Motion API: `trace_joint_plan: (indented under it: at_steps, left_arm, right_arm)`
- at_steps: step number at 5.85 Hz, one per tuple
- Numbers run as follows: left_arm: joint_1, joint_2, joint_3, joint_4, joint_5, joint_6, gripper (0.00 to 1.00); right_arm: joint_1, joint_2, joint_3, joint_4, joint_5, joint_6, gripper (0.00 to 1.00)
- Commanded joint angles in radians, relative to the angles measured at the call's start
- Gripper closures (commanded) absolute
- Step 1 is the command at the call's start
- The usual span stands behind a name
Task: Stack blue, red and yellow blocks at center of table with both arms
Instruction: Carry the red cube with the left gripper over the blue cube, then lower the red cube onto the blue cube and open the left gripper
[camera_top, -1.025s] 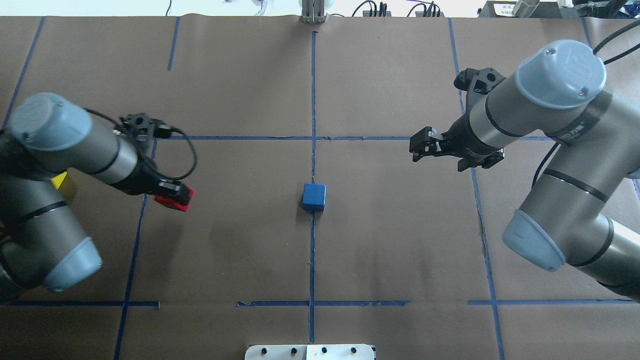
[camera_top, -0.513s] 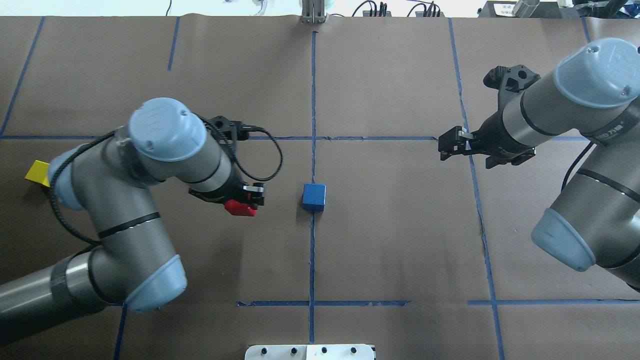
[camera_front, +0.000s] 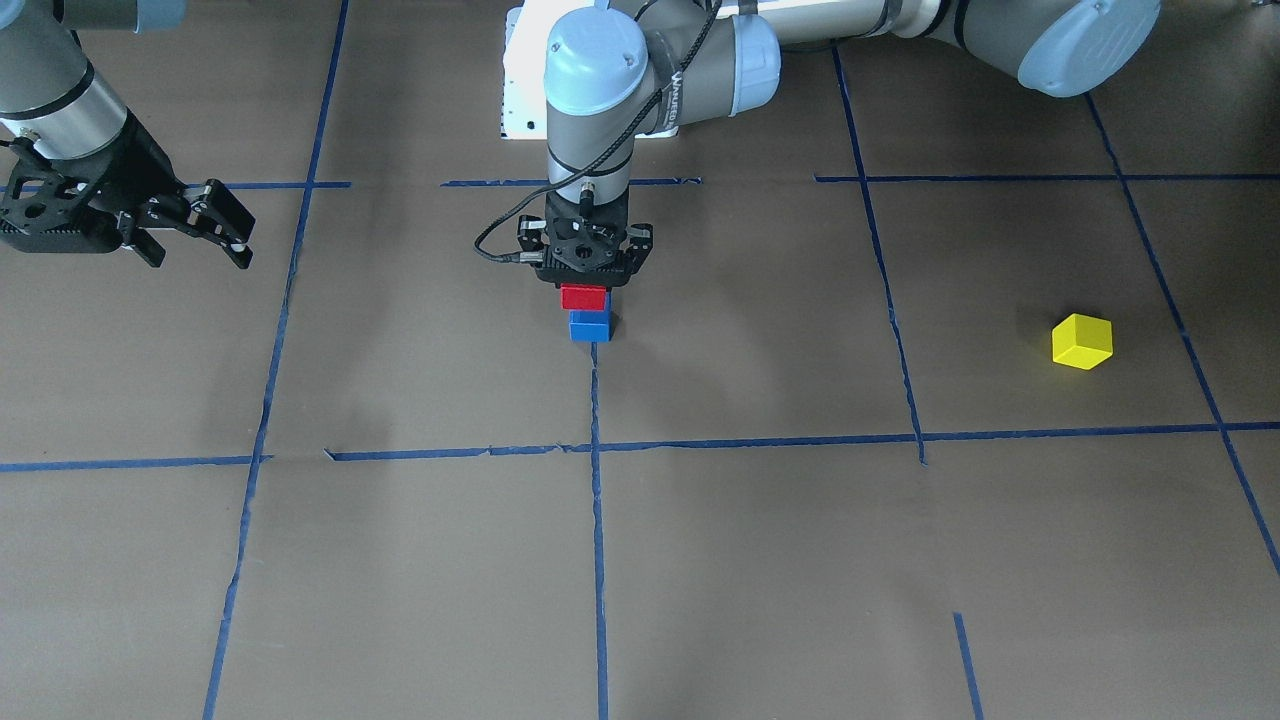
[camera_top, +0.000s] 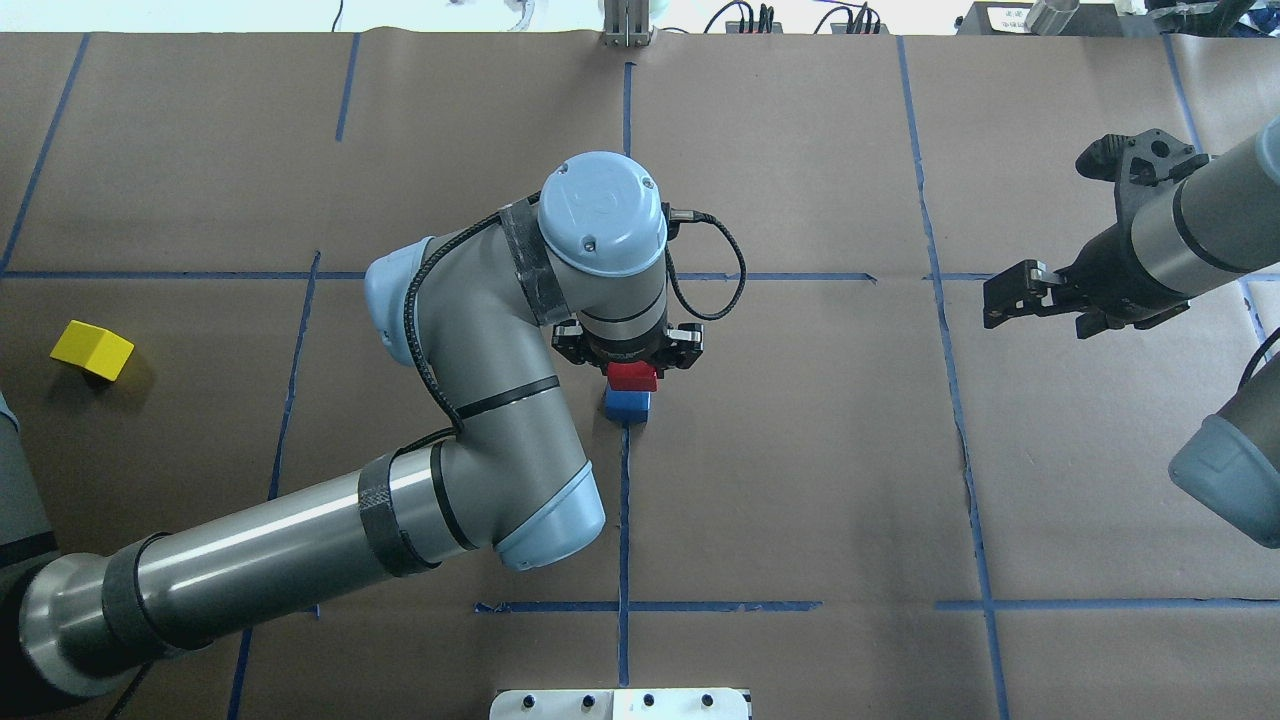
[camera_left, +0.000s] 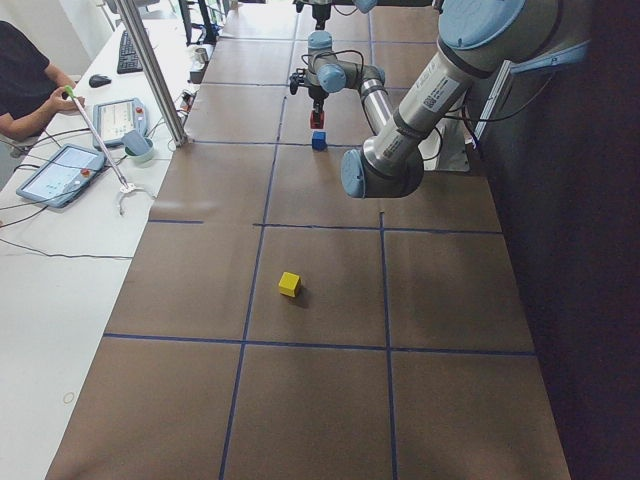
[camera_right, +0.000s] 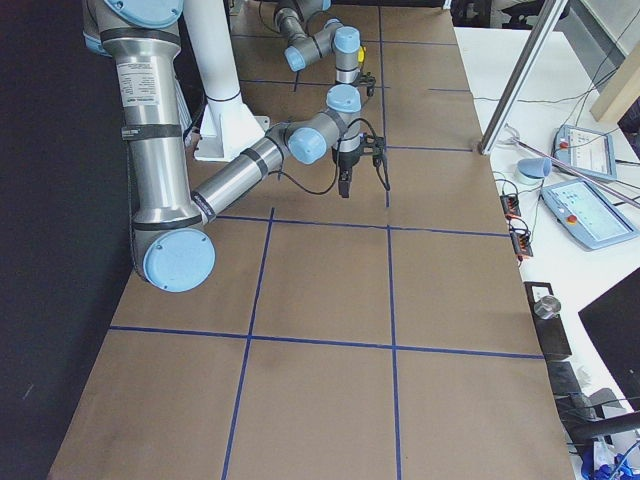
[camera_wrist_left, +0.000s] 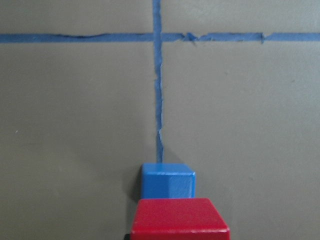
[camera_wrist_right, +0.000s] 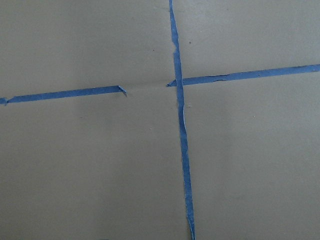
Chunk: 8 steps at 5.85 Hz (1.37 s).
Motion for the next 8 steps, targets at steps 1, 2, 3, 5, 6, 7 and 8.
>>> trace_joint_plan:
  at_steps: [1, 2, 3, 5, 6, 7, 8]
  left_arm:
    - [0.019, -0.004, 0.026, 0.000, 0.019, 0.011, 1.00]
    - [0.023, -0.007, 0.034, -0.002, 0.019, 0.013, 1.00]
    - [0.023, -0.004, 0.046, -0.003, 0.021, 0.013, 1.00]
    - [0.023, -0.006, 0.048, -0.003, 0.035, 0.014, 1.00]
    - [0.023, -0.006, 0.048, -0.011, 0.036, 0.014, 1.00]
    - [0.023, -0.004, 0.048, -0.012, 0.042, 0.014, 1.00]
    - [0.024, -0.001, 0.048, -0.012, 0.042, 0.014, 0.99]
  right_arm:
    - [0.002, -0.004, 0.002, 0.000, 0.003, -0.002, 0.00]
    - [0.000, -0.004, 0.002, 0.000, 0.003, -0.003, 0.00]
    - [0.000, -0.004, 0.002, 0.000, 0.003, -0.002, 0.00]
    - [0.000, -0.004, -0.001, 0.000, 0.003, -0.002, 0.00]
    - [-0.001, -0.002, -0.001, 0.000, 0.003, -0.002, 0.00]
    - [-0.001, -0.002, -0.001, 0.000, 0.003, -0.002, 0.00]
    - [-0.001, -0.002, -0.003, 0.000, 0.003, -0.002, 0.00]
